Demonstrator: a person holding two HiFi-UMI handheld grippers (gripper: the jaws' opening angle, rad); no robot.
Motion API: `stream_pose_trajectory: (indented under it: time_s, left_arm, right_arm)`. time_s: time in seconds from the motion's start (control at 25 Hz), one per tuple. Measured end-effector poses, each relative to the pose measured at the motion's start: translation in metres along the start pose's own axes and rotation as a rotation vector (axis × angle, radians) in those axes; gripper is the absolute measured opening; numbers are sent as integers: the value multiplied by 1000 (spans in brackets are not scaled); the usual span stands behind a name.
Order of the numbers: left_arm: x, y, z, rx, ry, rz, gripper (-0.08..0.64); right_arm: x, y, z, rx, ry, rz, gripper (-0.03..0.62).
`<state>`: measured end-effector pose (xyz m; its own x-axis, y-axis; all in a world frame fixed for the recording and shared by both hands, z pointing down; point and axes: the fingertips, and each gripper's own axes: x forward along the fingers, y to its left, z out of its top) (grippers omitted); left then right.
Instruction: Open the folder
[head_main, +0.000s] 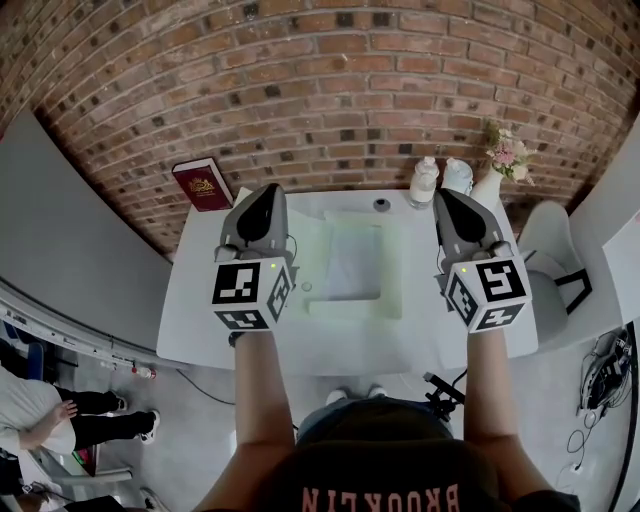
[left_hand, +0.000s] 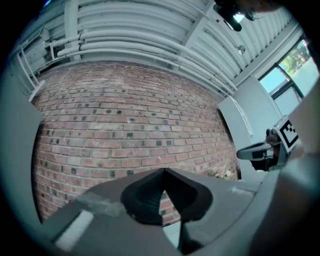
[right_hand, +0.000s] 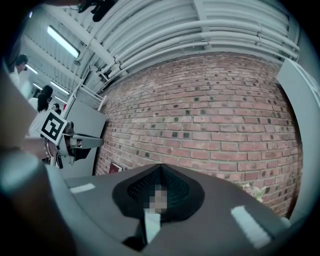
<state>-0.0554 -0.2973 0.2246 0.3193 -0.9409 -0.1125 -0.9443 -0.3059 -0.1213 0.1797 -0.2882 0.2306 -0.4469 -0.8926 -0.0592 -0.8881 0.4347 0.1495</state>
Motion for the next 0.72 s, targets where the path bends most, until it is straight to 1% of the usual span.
stream_pose_trajectory:
  time_s: [0.2,0.44,0.72]
  left_arm:
    - [1,-3,9,17,-9,-19,0]
    - [-2,-9,-2,17,18,-37,0]
    - [-6,-9,-6,10,29,-42,0]
  right_arm:
    - [-3,2,9,-2,-21,-10,-3]
    - [-6,6,-3,14,9,-21,-3]
    - [-10,8,-8,6,33,-37,-3]
